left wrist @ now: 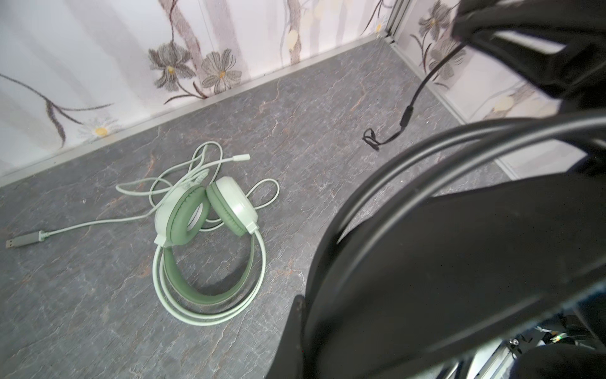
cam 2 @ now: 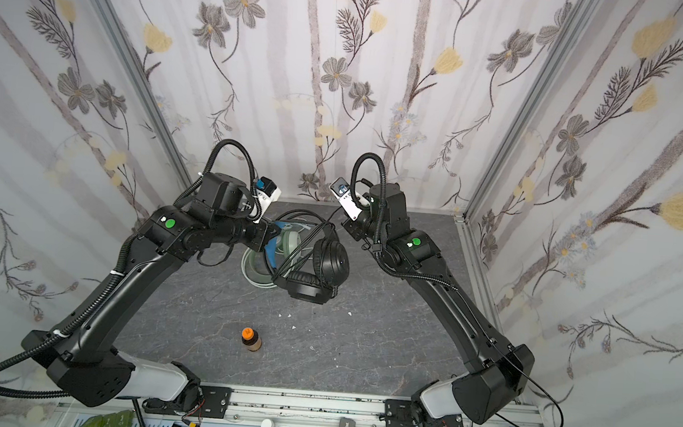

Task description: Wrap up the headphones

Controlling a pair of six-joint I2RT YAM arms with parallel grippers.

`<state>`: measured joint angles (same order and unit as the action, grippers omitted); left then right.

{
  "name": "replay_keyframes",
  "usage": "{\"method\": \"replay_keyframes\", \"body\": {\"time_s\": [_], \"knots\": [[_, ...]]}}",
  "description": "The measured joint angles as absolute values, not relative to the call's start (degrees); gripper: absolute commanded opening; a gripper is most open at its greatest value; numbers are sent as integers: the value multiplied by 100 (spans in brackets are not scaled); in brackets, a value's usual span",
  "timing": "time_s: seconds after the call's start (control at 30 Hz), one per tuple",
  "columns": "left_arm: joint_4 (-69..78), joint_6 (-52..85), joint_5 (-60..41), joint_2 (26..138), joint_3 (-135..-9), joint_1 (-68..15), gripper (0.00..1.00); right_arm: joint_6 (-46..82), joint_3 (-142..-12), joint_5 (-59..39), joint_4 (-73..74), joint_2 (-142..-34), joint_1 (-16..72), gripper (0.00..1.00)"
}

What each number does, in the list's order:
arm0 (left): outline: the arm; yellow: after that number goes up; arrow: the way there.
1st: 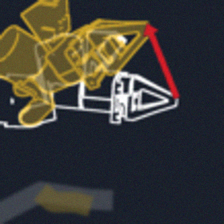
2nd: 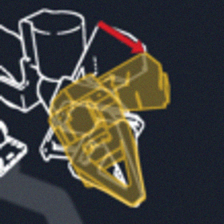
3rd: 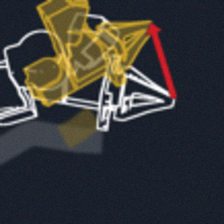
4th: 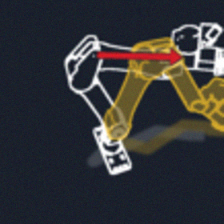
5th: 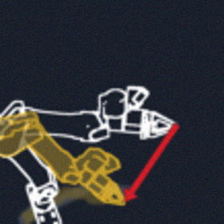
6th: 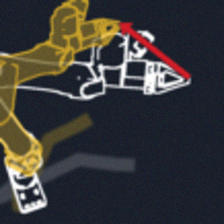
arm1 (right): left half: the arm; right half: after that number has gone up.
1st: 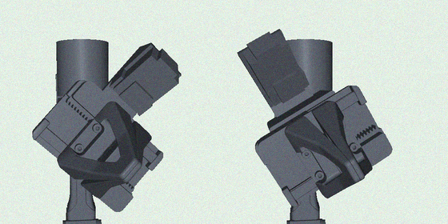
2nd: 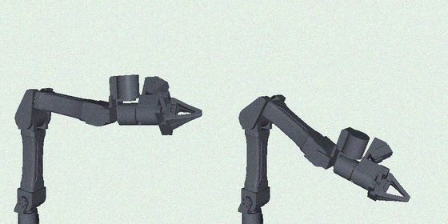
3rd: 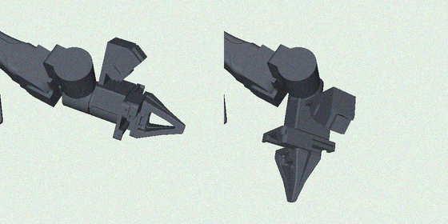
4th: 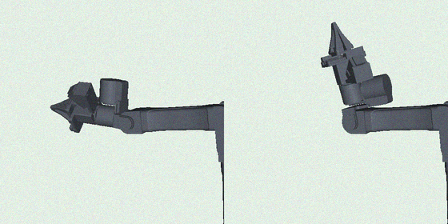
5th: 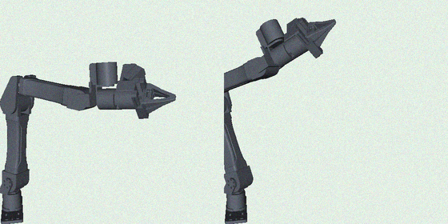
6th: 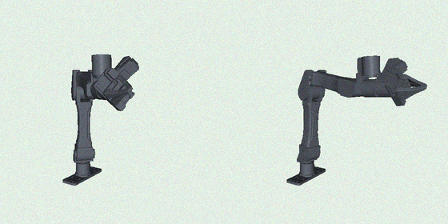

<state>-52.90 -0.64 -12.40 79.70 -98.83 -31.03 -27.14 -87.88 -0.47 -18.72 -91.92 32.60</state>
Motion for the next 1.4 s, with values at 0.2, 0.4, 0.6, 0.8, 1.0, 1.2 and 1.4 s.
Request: {"method": "replay_keyframes", "body": {"time_s": [0.2, 0.4, 0.6, 0.8, 1.0, 1.2, 1.4], "knots": [[-5284, 154, -1531, 7972, -10193, -3107, 0, -2357, -8195, -504, -1468, -8938, 2974, 14], [-5275, 346, -1752, 8025, -10519, -3107, 0, -1944, -7472, -976, -854, -8759, 2864, 15], [-5205, 615, -1966, 8103, -10803, -3107, 0, -1306, -6624, -1522, 21, -8501, 2687, 17], [-4941, 958, -2121, 8123, -10965, -3107, 0, -751, -6031, -1935, 845, -8409, 2679, 18], [-4742, 1210, -2171, 8154, -10967, -3103, 0, -493, -5745, -2027, 1203, -8401, 2672, 24], [-4491, 1387, -2296, 8165, -11013, -3103, 0, -329, -5487, -2082, 1402, -8444, 2665, 38], [-4381, 1483, -2311, 8165, -11000, -3100, 0, -106, -5247, -2112, 1658, -8486, 2655, 37]]}}
